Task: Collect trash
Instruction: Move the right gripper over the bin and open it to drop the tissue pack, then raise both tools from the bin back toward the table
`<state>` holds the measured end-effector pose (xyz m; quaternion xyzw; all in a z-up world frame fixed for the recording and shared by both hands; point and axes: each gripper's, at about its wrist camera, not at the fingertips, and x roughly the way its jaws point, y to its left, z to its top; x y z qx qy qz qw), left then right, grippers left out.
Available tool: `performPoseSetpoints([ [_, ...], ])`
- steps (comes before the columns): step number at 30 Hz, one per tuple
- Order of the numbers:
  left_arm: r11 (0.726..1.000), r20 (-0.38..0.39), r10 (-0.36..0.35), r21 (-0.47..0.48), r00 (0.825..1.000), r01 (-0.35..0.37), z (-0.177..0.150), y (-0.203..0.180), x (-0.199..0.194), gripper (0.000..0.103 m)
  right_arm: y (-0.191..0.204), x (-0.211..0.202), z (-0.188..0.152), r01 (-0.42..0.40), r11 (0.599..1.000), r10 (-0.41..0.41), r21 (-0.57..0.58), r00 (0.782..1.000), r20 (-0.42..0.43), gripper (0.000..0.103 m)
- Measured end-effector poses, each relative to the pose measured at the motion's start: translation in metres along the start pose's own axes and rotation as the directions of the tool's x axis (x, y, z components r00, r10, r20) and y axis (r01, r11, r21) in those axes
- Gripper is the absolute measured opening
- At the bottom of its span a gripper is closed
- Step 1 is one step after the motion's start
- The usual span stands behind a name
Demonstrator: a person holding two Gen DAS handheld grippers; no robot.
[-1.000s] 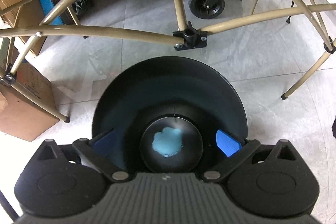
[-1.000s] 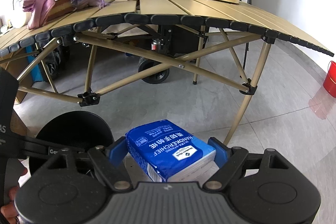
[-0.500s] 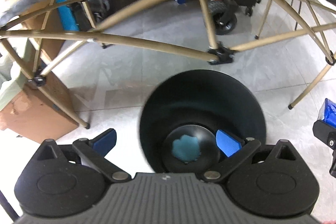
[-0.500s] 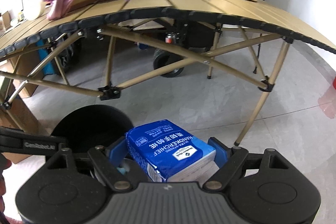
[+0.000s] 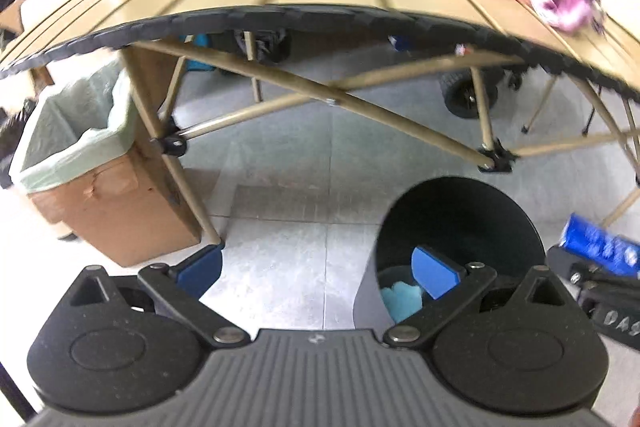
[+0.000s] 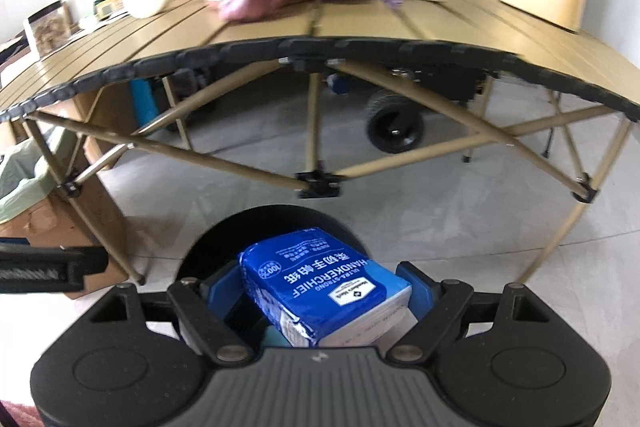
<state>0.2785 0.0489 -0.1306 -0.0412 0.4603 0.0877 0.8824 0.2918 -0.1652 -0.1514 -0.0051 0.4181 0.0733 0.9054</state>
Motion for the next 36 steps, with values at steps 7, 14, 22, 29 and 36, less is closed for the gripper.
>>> performPoseSetpoints([
  [7,0.997,-0.006,0.037,-0.073,0.999,-0.038,0.005,0.034,-0.003,0.103,0.028,0.024,0.0,-0.037,0.999,0.034,-0.033,0.997,-0.068,0.082],
  [14,0.995,-0.04,0.063,-0.077,0.997,-0.066,0.001,0.05,0.001,0.103,0.042,0.043,-0.003,-0.053,0.998,0.051,-0.012,0.99,-0.132,0.082],
  [22,0.994,-0.054,0.06,-0.088,0.997,-0.065,0.0,0.052,0.001,0.103,0.044,0.052,-0.006,-0.055,0.998,0.052,-0.018,0.987,-0.152,0.082],
  [29,0.994,-0.056,0.06,-0.086,0.997,-0.064,-0.001,0.051,0.002,0.103,0.036,0.052,-0.004,-0.049,0.998,0.055,0.04,0.987,-0.15,0.083],
  [36,0.994,-0.063,0.06,-0.084,0.996,-0.065,0.0,0.051,0.003,0.103,0.032,0.054,-0.003,-0.037,0.998,0.046,0.06,0.986,-0.162,0.103],
])
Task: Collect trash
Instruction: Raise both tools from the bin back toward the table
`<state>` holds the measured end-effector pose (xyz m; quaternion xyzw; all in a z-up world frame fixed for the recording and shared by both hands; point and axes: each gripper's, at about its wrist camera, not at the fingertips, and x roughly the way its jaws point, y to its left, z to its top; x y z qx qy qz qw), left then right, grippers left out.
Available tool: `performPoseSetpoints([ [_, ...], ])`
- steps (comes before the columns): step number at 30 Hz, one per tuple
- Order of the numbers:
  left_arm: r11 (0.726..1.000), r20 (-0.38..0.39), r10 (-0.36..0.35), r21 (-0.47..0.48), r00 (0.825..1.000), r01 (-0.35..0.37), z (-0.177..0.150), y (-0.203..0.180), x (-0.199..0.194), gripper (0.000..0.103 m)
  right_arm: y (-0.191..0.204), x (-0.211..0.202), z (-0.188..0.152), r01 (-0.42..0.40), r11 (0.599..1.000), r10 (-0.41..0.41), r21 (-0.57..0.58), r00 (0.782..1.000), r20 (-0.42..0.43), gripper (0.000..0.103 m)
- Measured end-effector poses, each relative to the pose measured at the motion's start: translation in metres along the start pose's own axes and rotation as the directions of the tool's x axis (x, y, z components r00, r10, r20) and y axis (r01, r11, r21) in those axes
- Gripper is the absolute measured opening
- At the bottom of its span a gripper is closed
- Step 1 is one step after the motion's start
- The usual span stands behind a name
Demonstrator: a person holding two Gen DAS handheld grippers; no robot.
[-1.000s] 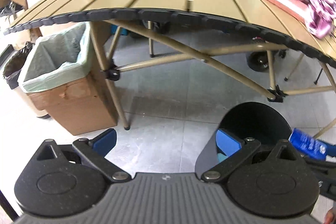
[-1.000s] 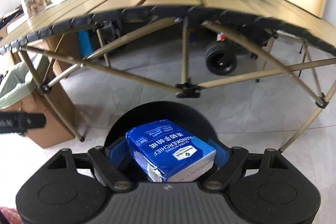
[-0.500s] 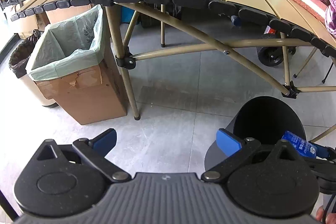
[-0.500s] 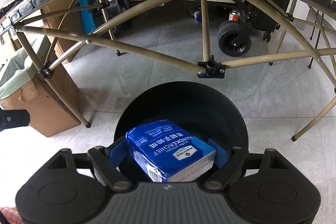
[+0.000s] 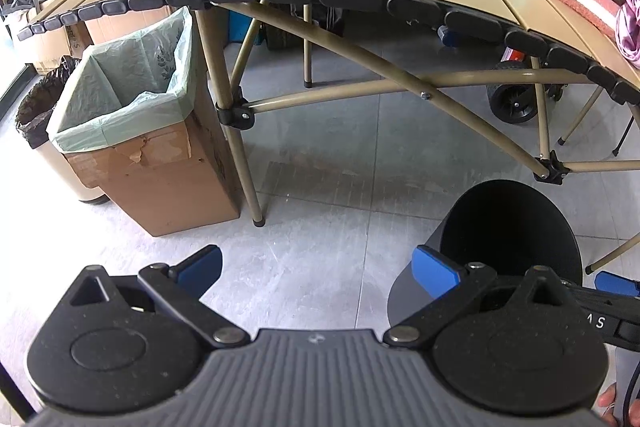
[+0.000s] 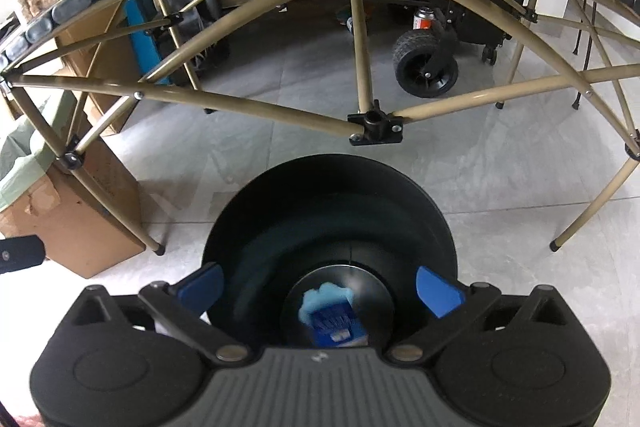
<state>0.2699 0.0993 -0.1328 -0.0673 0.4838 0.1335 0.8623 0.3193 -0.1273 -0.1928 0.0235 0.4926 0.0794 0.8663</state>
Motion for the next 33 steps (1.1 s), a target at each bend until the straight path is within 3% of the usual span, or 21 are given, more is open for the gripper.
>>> performPoseSetpoints([
  [17,1.0,0.015,-0.01,-0.01,1.0,0.01,0.0,0.001,-0.007,0.103,0.005,-0.006,-0.001,-0.015,1.0,0.015,-0.026,1.0,0.008,0.103],
  [33,0.999,0.143,-0.038,-0.019,0.989,0.041,0.008,-0.003,-0.042,0.103,0.001,-0.076,0.007,-0.027,0.996,0.041,-0.082,0.982,0.185,0.103],
])
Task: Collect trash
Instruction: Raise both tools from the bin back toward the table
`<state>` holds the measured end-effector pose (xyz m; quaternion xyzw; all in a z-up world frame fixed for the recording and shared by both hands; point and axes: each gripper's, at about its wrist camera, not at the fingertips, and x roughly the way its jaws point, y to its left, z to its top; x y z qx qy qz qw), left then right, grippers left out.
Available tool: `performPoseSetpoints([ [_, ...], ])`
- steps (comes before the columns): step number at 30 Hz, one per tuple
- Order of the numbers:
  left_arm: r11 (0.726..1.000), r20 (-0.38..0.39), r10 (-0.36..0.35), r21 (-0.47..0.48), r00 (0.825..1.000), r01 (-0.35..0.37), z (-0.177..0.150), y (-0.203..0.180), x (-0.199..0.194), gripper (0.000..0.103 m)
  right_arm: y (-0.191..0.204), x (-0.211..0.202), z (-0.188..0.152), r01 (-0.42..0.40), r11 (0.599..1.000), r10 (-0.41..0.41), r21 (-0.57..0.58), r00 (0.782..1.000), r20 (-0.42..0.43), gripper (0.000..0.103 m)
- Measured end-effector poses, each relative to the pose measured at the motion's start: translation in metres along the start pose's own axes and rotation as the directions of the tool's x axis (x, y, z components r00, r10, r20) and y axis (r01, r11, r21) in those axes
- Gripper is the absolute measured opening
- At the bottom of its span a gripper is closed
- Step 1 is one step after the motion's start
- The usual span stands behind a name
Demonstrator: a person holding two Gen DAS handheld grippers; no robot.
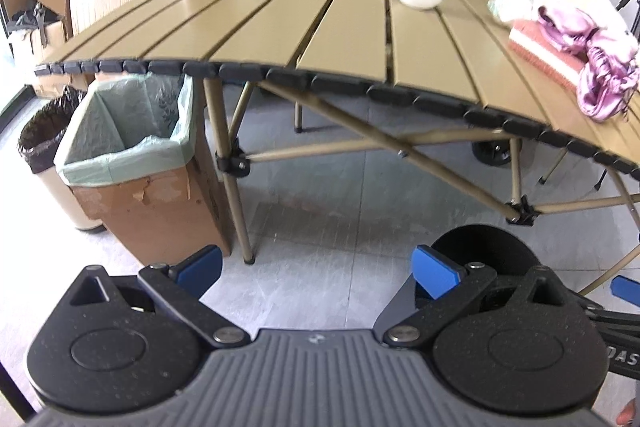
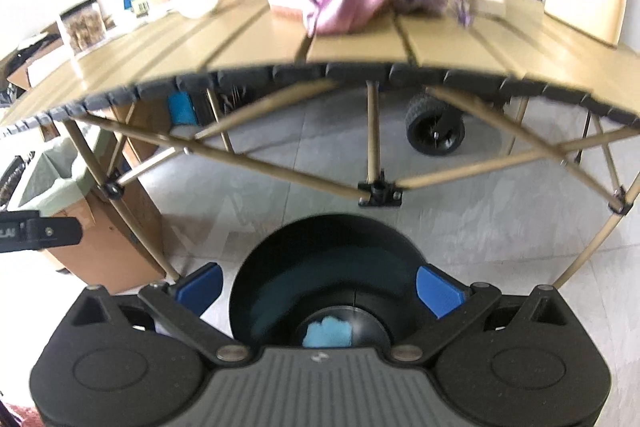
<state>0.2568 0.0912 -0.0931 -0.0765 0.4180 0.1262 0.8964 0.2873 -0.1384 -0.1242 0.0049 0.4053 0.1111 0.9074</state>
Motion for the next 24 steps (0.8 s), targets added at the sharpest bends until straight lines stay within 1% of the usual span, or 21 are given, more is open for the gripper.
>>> performPoseSetpoints([
  [5,1.0,0.061,-0.024,0.009,0.998,0.023,0.005,-0.011,-0.013,0.103,-0.007,-0.026,0.009,-0.003,1.0,0.003,0.003,0.997,0.079,0.103],
  [10,0.999,0.132,-0.044,0.015,0.99,0.042,0.008,-0.022,-0.028,0.103,-0.025,-0.052,0.017,-0.016,0.999,0.011,0.03,0.986,0.166,0.103],
  [13,0.998,0.157,-0.058,0.027,0.986,0.054,0.01,-0.03,-0.034,0.103,-0.036,-0.064,0.021,-0.024,0.998,0.013,0.05,0.978,0.207,0.103],
  [20,0.997,0.229,-0.078,0.003,0.97,0.08,0.022,-0.042,-0.049,0.103,-0.042,-0.082,0.036,-0.041,0.998,0.022,0.053,0.945,0.325,0.103],
  [24,0.997,0.27,-0.077,0.001,0.96,0.08,0.032,-0.047,-0.055,0.103,-0.037,-0.084,0.045,-0.052,0.998,0.038,0.026,0.921,0.388,0.103],
])
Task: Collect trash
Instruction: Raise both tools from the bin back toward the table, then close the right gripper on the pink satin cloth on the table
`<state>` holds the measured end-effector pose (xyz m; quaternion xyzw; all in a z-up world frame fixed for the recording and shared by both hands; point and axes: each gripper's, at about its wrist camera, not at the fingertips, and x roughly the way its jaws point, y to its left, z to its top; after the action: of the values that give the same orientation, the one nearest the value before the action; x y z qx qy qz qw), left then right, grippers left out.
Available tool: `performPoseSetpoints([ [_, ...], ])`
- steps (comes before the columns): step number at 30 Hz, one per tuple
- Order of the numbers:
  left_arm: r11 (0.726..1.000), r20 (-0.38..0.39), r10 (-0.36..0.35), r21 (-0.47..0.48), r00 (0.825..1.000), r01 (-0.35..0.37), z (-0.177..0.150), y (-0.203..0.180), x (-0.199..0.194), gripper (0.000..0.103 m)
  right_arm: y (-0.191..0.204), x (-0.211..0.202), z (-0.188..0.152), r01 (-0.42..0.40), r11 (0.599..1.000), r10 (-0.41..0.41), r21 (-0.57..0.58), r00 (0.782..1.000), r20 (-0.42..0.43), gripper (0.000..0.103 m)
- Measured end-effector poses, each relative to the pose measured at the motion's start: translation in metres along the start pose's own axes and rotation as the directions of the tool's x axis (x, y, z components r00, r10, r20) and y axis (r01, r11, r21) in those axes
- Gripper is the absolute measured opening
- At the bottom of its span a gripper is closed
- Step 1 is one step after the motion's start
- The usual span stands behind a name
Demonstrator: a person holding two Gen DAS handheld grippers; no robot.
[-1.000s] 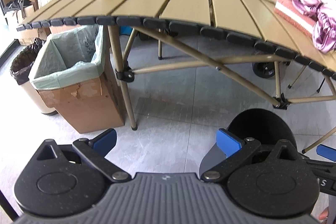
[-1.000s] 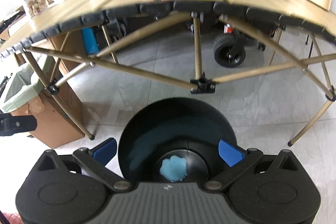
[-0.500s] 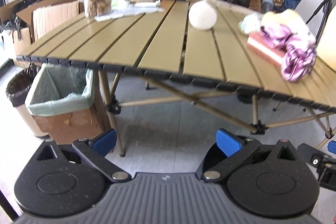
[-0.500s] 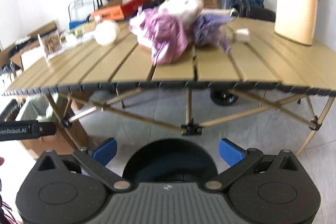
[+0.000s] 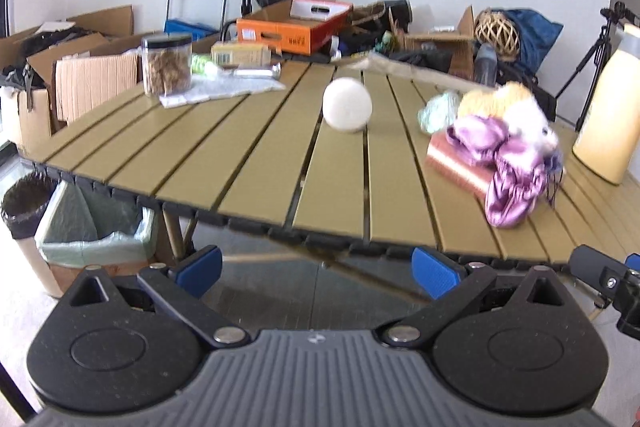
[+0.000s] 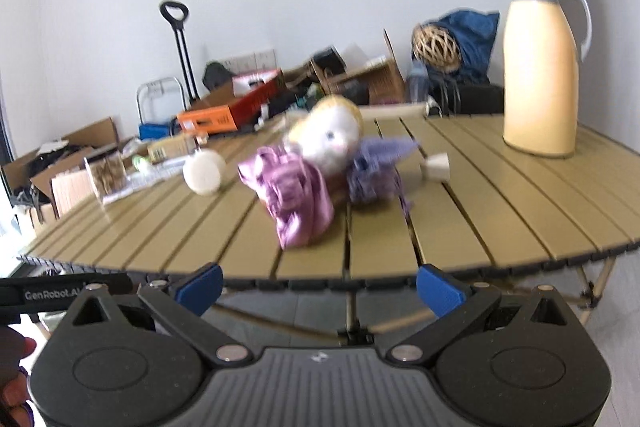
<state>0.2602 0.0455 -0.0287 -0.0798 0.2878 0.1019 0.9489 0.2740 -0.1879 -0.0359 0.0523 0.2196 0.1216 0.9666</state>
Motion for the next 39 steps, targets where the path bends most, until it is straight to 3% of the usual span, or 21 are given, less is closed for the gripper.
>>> performPoseSetpoints([
  [5,1.0,0.027,0.025,-0.009,0.999,-0.025,0.015,0.002,0.005,0.103,0.004,0.011,0.011,-0.026,1.0,0.026,-0.004,0.998,0.065,0.103],
  [14,0.998,0.025,0.047,-0.033,0.999,-0.046,0.032,0.016,0.025,0.103,0.012,0.048,0.019,0.002,0.999,0.005,-0.045,0.991,0.137,0.101],
  [20,0.998,0.04,0.05,-0.038,0.998,-0.048,0.04,0.021,0.037,0.103,0.015,0.085,0.025,0.002,0.998,0.005,-0.057,0.992,0.126,0.086],
  [24,0.997,0.033,0.065,-0.04,0.997,-0.063,0.041,0.024,0.046,0.103,0.01,0.114,0.024,-0.005,1.0,0.008,-0.029,0.994,0.11,0.062],
  [26,0.997,0.026,0.07,-0.039,0.997,-0.069,0.04,0.027,0.05,0.103,0.006,0.122,0.023,-0.036,0.999,0.037,-0.007,0.994,0.105,0.059],
  [31,0.996,0.004,0.088,-0.035,0.996,-0.088,0.035,0.034,0.057,0.103,0.008,0.123,0.021,-0.098,0.995,0.095,0.028,0.989,0.112,0.038],
  [39,0.995,0.016,0.095,-0.029,0.995,-0.094,0.03,0.036,0.051,0.103,0.027,0.104,0.016,-0.129,0.992,0.128,0.003,0.985,0.115,0.034],
])
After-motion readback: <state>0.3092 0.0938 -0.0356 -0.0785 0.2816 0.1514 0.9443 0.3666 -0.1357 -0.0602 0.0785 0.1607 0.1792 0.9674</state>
